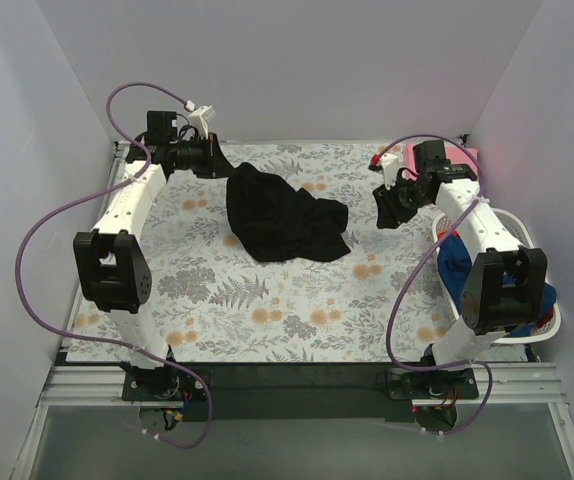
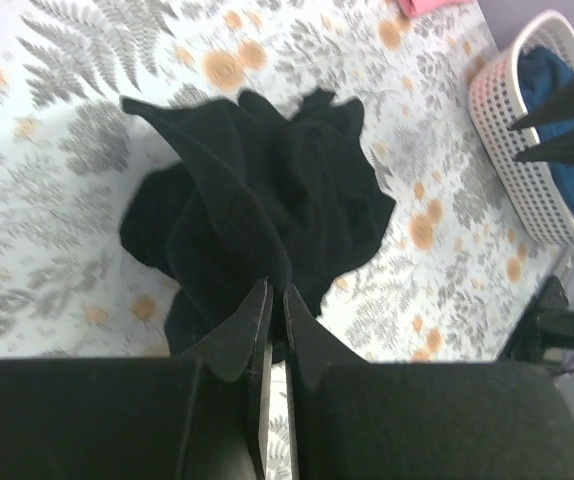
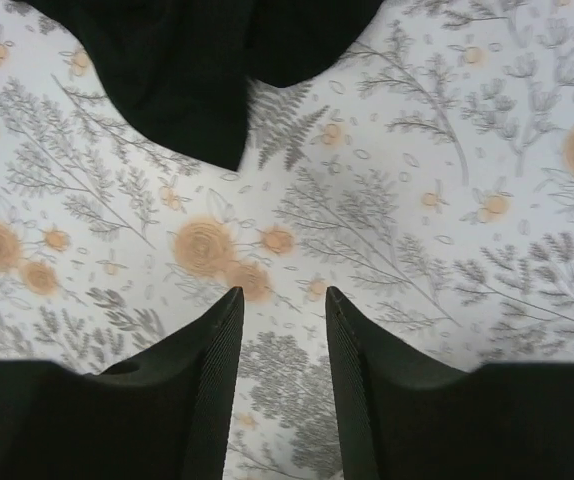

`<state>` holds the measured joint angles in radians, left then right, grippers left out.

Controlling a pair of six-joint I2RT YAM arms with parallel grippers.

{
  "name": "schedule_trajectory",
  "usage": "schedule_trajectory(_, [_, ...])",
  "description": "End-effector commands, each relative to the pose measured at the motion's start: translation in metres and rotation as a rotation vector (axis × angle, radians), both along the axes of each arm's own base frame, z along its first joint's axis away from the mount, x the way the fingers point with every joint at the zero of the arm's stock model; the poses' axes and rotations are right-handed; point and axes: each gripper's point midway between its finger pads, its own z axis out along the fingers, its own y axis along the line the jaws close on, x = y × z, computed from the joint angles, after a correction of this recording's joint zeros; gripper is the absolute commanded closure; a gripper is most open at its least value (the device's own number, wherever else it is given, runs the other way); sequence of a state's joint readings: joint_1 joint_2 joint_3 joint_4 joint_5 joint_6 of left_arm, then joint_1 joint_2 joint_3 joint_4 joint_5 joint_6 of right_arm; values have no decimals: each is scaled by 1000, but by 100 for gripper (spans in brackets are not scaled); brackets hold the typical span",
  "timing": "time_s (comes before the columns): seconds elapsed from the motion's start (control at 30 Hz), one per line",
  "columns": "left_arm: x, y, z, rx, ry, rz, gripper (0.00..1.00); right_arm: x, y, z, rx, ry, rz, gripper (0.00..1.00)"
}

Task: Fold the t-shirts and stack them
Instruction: Flatten the tshirt out

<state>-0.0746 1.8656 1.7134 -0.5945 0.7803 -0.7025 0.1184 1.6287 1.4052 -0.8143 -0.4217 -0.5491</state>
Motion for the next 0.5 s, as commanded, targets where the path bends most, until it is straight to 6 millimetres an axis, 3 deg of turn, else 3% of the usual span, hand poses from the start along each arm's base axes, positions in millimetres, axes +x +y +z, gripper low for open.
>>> schedule_trajectory(0.0, [-30, 2, -4, -3, 32, -25, 100, -20, 28, -15, 35, 83, 74, 50])
schedule_trajectory(0.2, [-43, 12, -16, 26, 60, 0, 100, -5, 69, -55, 9, 110, 104, 46])
schedule_trajectory(0.4, [-42, 18, -23, 46, 70, 4, 100, 21, 94, -81, -15, 97, 103, 42])
schedule_trajectory(0.47, [-40, 18, -24, 48, 73, 3, 100, 27, 94, -87, -33, 103, 96, 44])
